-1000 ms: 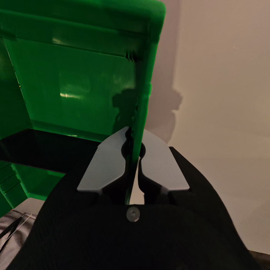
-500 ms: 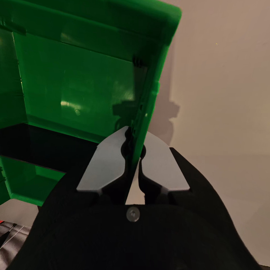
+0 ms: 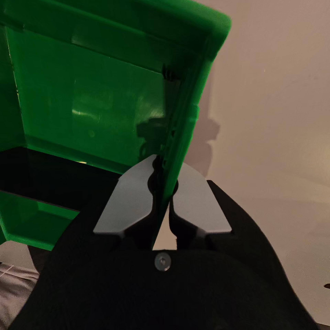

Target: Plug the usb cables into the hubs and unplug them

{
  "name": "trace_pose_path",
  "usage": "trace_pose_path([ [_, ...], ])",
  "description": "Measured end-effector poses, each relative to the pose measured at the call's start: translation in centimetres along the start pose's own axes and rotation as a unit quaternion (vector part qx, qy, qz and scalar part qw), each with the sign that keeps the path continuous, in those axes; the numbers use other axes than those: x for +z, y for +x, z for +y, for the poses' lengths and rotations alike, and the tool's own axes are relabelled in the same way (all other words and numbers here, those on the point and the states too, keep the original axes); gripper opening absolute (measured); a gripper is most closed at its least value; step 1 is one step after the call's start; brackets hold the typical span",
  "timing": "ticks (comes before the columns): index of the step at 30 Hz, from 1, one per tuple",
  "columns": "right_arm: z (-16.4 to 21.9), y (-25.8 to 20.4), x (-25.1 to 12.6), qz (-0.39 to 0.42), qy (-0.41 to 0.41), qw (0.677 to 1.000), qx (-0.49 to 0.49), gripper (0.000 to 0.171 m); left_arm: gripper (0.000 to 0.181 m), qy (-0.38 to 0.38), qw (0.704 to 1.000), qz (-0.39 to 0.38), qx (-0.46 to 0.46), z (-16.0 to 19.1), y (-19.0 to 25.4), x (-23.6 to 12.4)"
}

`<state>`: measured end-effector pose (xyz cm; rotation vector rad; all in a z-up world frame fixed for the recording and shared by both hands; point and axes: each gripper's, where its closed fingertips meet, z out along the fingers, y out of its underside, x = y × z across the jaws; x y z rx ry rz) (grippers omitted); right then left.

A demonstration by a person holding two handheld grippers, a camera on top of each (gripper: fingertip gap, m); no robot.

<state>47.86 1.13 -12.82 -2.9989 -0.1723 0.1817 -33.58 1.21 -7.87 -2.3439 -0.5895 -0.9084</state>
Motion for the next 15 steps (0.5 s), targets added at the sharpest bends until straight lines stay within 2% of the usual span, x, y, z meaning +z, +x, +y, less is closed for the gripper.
trace_pose_path([
  [11, -0.4, 0.5, 0.1, 0.018, 0.024, 1.000, -0.001, 0.012, 0.025, -0.003, 1.000, 0.005, -0.002, 0.2, 0.2, 0.1],
  [13, -0.4, 0.7, 0.1, 0.031, 0.027, 0.999, -0.009, 0.015, 0.025, -0.004, 1.000, 0.006, -0.002, 0.2, 0.3, 0.0],
  [15, -0.2, 1.3, -0.1, 0.058, 0.027, 0.998, -0.020, 0.026, 0.028, 0.003, 1.000, 0.025, -0.003, -0.2, 0.9, -0.5],
])
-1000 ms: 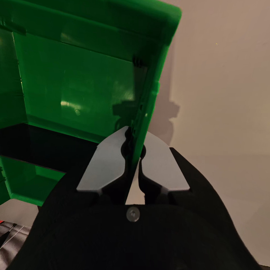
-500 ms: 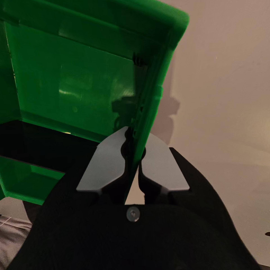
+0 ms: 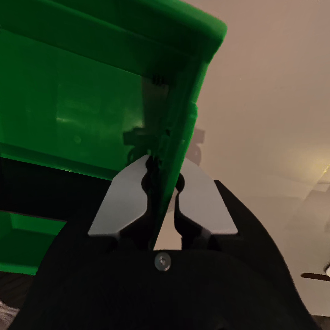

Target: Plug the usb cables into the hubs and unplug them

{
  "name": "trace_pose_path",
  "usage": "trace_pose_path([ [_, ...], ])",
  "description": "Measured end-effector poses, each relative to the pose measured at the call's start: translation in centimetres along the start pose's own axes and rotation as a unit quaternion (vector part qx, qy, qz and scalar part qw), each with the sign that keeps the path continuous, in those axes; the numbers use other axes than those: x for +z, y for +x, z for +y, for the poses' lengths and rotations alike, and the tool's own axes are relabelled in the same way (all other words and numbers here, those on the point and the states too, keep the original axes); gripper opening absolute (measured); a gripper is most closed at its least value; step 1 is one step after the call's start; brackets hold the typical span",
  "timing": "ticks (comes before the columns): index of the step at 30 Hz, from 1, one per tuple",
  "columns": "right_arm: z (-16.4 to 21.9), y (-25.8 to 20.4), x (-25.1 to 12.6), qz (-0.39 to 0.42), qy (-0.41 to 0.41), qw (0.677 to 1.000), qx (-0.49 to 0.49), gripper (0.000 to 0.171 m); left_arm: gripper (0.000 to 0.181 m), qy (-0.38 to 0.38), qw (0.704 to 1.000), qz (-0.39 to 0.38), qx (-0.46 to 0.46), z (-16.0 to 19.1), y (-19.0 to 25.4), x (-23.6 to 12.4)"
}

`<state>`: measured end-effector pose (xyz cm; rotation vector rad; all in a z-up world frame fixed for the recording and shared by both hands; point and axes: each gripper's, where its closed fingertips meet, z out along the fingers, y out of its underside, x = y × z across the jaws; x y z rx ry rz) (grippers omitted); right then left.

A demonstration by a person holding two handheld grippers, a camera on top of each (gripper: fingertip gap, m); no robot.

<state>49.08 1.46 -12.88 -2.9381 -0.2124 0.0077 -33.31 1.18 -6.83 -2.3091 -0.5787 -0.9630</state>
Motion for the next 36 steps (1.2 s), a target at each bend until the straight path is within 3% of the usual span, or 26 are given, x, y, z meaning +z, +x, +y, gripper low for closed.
trace_pose_path([
  [4, -0.6, 0.6, -1.5, 0.047, 0.037, 0.998, -0.024, 0.033, 0.030, 0.063, 0.997, 0.009, 0.040, -1.9, 1.7, -2.6],
  [8, -3.3, 0.3, -6.1, 0.111, 0.147, 0.982, -0.029, 0.035, 0.031, 0.083, 0.987, 0.009, 0.137, -2.1, 5.4, -4.7],
  [11, -6.7, -3.7, -12.1, 0.117, 0.312, 0.942, -0.048, 0.042, 0.030, -0.024, 0.980, 0.018, 0.196, 2.1, 8.3, -4.1],
  [14, -9.2, -11.0, -19.1, 0.060, 0.481, 0.871, -0.083, 0.051, 0.030, -0.149, 0.962, -0.041, 0.225, 7.0, 8.2, -2.9],
  [16, -9.8, -15.5, -22.4, 0.017, 0.543, 0.833, -0.104, 0.054, 0.029, -0.235, 0.941, -0.054, 0.238, 10.4, 8.3, -2.1],
  [19, -9.3, -20.8, -24.3, -0.074, 0.564, 0.811, -0.132, 0.054, 0.027, -0.329, 0.902, -0.070, 0.272, 13.3, 8.1, -0.3],
  [21, -7.8, -25.1, -25.0, -0.222, 0.567, 0.777, -0.157, 0.053, 0.028, -0.363, 0.886, -0.077, 0.277, 14.0, 7.9, 1.2],
  [22, -7.3, -26.2, -25.5, -0.282, 0.563, 0.761, -0.156, 0.051, 0.029, -0.373, 0.882, -0.083, 0.275, 13.9, 7.6, 2.1],
  [24, -6.9, -26.2, -25.5, -0.340, 0.533, 0.763, -0.136, 0.048, 0.031, -0.391, 0.877, -0.106, 0.258, 13.9, 6.8, 3.3],
  [36, -5.2, -19.2, -25.5, -0.324, 0.553, 0.766, -0.057, 0.039, 0.040, -0.435, 0.855, -0.197, 0.202, 14.1, 3.3, 6.9],
])
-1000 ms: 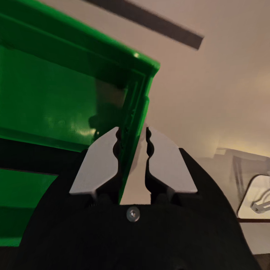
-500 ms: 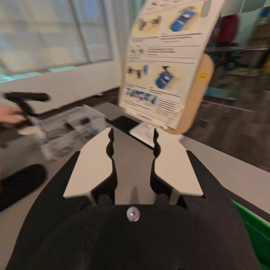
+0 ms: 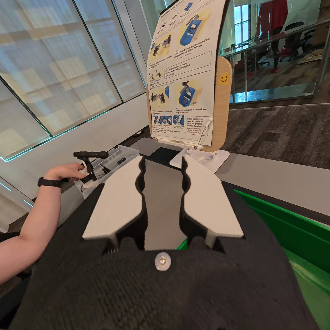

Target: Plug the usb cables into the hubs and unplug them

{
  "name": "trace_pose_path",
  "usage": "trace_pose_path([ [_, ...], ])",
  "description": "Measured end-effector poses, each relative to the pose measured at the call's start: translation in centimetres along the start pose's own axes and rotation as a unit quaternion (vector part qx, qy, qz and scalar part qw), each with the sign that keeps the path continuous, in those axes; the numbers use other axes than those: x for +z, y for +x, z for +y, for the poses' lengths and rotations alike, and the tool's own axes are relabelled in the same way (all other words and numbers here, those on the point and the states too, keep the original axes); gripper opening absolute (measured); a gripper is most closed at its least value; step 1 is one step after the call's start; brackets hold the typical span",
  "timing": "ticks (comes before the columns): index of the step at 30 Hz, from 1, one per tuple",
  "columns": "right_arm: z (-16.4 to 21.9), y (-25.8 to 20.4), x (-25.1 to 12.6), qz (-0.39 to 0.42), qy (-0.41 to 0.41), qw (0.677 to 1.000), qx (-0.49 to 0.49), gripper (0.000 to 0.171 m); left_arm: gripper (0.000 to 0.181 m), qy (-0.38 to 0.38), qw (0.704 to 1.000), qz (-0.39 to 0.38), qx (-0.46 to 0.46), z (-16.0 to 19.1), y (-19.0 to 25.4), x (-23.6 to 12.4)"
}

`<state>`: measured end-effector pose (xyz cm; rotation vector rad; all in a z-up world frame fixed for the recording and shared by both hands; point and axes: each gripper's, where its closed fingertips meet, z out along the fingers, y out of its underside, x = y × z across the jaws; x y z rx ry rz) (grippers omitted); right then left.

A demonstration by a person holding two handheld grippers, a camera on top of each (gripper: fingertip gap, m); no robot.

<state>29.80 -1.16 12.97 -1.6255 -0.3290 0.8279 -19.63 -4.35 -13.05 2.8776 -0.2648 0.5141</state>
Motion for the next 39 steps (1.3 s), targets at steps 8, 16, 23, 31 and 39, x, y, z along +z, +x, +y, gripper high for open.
trace_pose_path([
  [8, -0.6, 0.6, -1.2, 0.005, 0.020, 1.000, 0.013, 0.036, 0.010, -0.018, 1.000, -0.003, -0.005, -0.8, -0.3, 1.2],
  [16, -1.1, 0.6, -1.9, 0.011, 0.034, 0.999, 0.006, 0.036, 0.003, 0.088, 0.996, -0.001, 0.035, 0.0, 1.3, -3.7],
  [23, -1.7, 0.5, -2.1, 0.009, 0.050, 0.999, 0.004, 0.033, 0.003, 0.346, 0.934, -0.008, 0.089, 0.6, 5.3, -13.9],
  [31, -0.9, -4.4, 2.1, -0.045, 0.031, 0.996, -0.067, 0.030, 0.003, 0.457, 0.835, 0.023, 0.304, 3.9, 18.4, -18.1],
  [39, 8.7, -21.7, 12.2, -0.326, -0.041, 0.938, -0.112, 0.107, 0.003, 0.449, 0.783, 0.028, 0.429, 5.6, 27.6, -15.6],
])
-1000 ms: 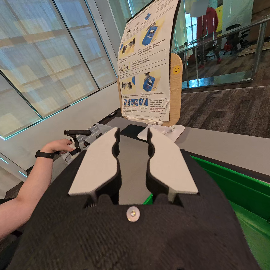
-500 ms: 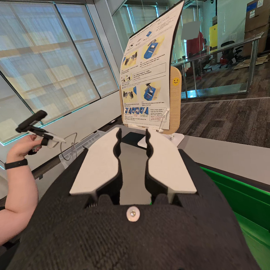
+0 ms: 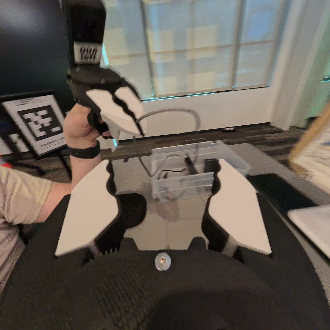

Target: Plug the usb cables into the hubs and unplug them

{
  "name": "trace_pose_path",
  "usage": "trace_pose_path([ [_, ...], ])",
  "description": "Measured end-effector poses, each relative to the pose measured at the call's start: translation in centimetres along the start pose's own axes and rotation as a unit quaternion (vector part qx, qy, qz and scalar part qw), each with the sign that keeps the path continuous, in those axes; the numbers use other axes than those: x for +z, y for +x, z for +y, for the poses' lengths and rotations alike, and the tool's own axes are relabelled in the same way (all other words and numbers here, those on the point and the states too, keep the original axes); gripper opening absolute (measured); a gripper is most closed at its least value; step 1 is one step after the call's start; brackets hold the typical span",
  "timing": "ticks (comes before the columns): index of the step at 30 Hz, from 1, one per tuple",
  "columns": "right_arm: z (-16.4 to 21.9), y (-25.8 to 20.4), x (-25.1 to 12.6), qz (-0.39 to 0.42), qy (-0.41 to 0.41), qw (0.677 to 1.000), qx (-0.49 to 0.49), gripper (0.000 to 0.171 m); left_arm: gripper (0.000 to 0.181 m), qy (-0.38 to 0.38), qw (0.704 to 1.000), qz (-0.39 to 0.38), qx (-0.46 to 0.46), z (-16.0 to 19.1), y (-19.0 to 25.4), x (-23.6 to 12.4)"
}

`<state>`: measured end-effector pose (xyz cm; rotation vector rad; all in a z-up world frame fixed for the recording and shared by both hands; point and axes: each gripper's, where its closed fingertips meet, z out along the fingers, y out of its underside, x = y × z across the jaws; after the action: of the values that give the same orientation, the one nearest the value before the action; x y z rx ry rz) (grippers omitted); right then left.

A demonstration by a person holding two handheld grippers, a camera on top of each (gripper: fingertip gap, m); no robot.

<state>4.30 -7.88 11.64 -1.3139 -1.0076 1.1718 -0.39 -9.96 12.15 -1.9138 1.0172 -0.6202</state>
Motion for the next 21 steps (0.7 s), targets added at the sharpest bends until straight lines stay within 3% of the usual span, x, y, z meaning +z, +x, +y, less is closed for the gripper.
trace_pose_path([
  [3, 4.5, -2.8, 5.9, -0.041, -0.032, 0.999, -0.012, 0.120, 0.003, 0.014, 1.000, 0.013, 0.008, -0.8, 1.3, 0.8],
  [6, 7.5, -3.8, 9.1, -0.020, -0.037, 0.998, -0.041, 0.116, 0.004, 0.016, 1.000, 0.017, 0.018, -1.0, 2.0, 1.2],
  [9, 8.7, -5.0, 10.3, -0.042, -0.019, 0.999, -0.007, 0.090, 0.003, 0.038, 0.999, 0.028, 0.018, -1.7, 2.3, 0.9],
  [11, 9.2, -5.2, 10.7, -0.057, -0.005, 0.998, 0.033, 0.057, 0.004, 0.060, 0.998, 0.028, 0.016, -2.4, 2.2, 0.4],
  [17, 9.2, -6.3, 10.9, -0.124, 0.012, 0.988, 0.095, 0.037, 0.004, 0.087, 0.995, 0.056, 0.014, -3.0, 2.8, -0.5],
  [18, 9.5, -6.6, 10.8, -0.135, 0.003, 0.987, 0.086, 0.012, 0.004, 0.091, 0.994, 0.055, 0.015, -3.1, 2.7, -0.6],
  [19, 9.8, -6.8, 10.6, -0.142, -0.010, 0.987, 0.073, 0.004, 0.004, 0.089, 0.994, 0.053, 0.017, -3.0, 2.7, -0.7],
  [21, 9.9, -5.8, 10.4, -0.100, -0.036, 0.994, 0.034, 0.003, 0.004, 0.097, 0.994, 0.053, 0.022, -3.2, 2.8, -1.0],
])
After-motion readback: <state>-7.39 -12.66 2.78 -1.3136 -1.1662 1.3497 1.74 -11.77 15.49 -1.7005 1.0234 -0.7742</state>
